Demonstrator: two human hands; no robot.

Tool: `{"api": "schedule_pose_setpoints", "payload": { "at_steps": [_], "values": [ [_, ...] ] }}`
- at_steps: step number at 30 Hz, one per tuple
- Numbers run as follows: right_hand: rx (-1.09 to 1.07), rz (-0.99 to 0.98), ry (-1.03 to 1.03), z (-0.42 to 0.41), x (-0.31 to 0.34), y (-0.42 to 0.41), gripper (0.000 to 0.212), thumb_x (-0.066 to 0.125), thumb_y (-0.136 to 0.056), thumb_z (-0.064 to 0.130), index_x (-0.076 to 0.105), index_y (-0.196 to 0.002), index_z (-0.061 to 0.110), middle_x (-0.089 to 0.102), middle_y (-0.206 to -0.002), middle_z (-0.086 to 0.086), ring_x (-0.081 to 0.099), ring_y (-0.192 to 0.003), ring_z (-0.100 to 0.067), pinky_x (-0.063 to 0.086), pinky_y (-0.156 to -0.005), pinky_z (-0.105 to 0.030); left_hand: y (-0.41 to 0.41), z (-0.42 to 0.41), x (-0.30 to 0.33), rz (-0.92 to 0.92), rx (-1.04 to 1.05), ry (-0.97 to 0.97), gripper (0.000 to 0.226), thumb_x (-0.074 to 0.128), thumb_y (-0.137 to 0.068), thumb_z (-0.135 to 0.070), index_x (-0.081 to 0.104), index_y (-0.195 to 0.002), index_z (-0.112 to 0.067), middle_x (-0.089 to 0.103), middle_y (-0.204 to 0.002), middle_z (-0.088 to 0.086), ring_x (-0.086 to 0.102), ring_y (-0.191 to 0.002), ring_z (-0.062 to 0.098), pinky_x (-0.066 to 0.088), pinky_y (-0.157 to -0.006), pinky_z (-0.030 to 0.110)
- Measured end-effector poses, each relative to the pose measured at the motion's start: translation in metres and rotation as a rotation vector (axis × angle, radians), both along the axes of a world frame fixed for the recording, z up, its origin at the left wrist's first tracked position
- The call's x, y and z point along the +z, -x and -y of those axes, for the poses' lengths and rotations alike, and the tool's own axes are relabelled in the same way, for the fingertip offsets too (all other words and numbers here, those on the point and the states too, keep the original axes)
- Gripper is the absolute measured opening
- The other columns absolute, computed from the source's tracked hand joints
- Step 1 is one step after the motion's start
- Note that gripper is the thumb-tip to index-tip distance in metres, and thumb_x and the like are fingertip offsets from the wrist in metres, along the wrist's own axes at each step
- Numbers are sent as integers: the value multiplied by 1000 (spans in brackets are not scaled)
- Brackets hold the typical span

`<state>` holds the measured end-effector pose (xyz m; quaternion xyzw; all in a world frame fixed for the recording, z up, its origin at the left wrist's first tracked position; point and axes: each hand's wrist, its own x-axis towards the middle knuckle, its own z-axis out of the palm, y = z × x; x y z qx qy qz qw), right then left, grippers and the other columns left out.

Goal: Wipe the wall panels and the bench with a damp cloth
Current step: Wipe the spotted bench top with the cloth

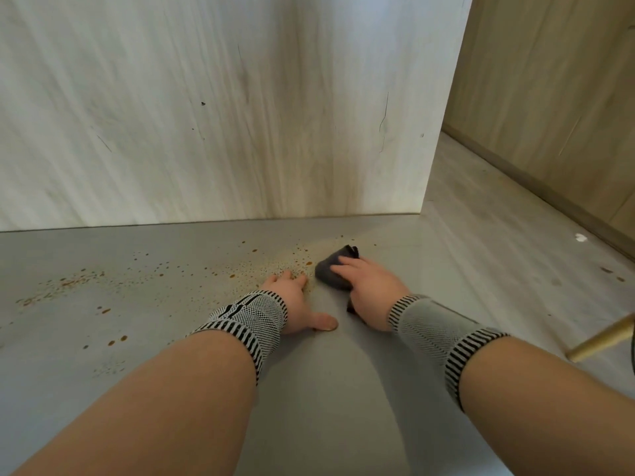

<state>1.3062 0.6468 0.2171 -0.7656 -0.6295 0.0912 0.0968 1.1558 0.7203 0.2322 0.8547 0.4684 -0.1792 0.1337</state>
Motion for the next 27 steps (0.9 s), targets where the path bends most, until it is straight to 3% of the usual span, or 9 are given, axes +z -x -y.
{"api": "schedule_pose_setpoints", "payload": {
  "at_steps": [2, 6, 9, 12, 14, 18, 23, 25, 27],
  "values": [
    [-95, 3, 35, -2, 0, -24, 64, 59, -90, 10, 36, -149, 21, 21, -160, 4, 26, -143, -21, 23, -117, -31, 0, 1, -1, 4, 1, 3, 117, 60, -73, -79, 5, -159, -23, 1, -166, 6, 6, -152, 32, 14, -122, 49],
    [-640, -30, 21, 5, -1, -44, 52, 53, -93, 18, 39, -144, 15, 27, -155, -6, 30, -139, -31, 32, -113, -45, 0, 1, 1, 10, 3, 22, 116, 60, -74, -78, 4, -159, -22, 0, -166, 5, 5, -152, 32, 13, -122, 50],
    [-394, 6, 22, -6, 2, -6, 56, 41, -96, 14, 28, -150, 19, 19, -160, -2, 16, -146, -30, 23, -117, -44, -1, 0, 1, 12, 2, 23, 117, 61, -73, -78, 6, -159, -22, 2, -166, 6, 7, -151, 32, 14, -122, 48],
    [-5, -27, 70, -13, 6, 8, 66, 51, -93, 8, 27, -152, 21, 13, -162, 4, 16, -147, -21, 13, -120, -32, -1, 0, 0, 2, -11, -2, 116, 60, -73, -79, 7, -159, -21, 3, -166, 8, 9, -151, 32, 14, -123, 47],
    [-67, -41, 79, -15, 4, -14, 64, 57, -90, 9, 34, -149, 18, 19, -161, 2, 24, -145, -22, 20, -118, -33, 0, 1, 0, 4, -12, -3, 116, 60, -73, -79, 6, -159, -22, 2, -166, 7, 8, -151, 33, 14, -122, 50],
    [-577, 0, 7, -4, -3, -31, 48, 49, -94, 17, 41, -141, 17, 32, -152, -5, 32, -138, -31, 33, -111, -44, 1, 0, 1, 16, 0, 18, 116, 61, -73, -78, 5, -159, -23, 0, -166, 6, 6, -152, 33, 13, -122, 51],
    [11, 24, 19, -4, -4, 7, 62, 46, -95, 11, 27, -152, 26, 16, -162, 5, 16, -147, -23, 17, -119, -33, -1, -1, -2, 9, -7, 5, 117, 62, -72, -79, 6, -159, -23, 2, -166, 7, 8, -151, 32, 15, -122, 49],
    [-53, 79, 40, -2, -6, -19, 59, 48, -94, 11, 33, -150, 22, 21, -160, 3, 24, -145, -22, 19, -117, -31, 1, 0, -1, 11, -10, -2, 116, 61, -73, -78, 7, -159, -22, 2, -166, 7, 8, -151, 32, 14, -122, 50],
    [-392, 154, 16, 9, -10, -48, 49, 45, -94, 15, 39, -143, 16, 30, -155, -5, 32, -138, -29, 28, -114, -40, 0, 0, 1, 11, -17, 9, 115, 61, -73, -78, 8, -159, -21, 4, -166, 7, 9, -151, 32, 14, -122, 49]
  ]
}}
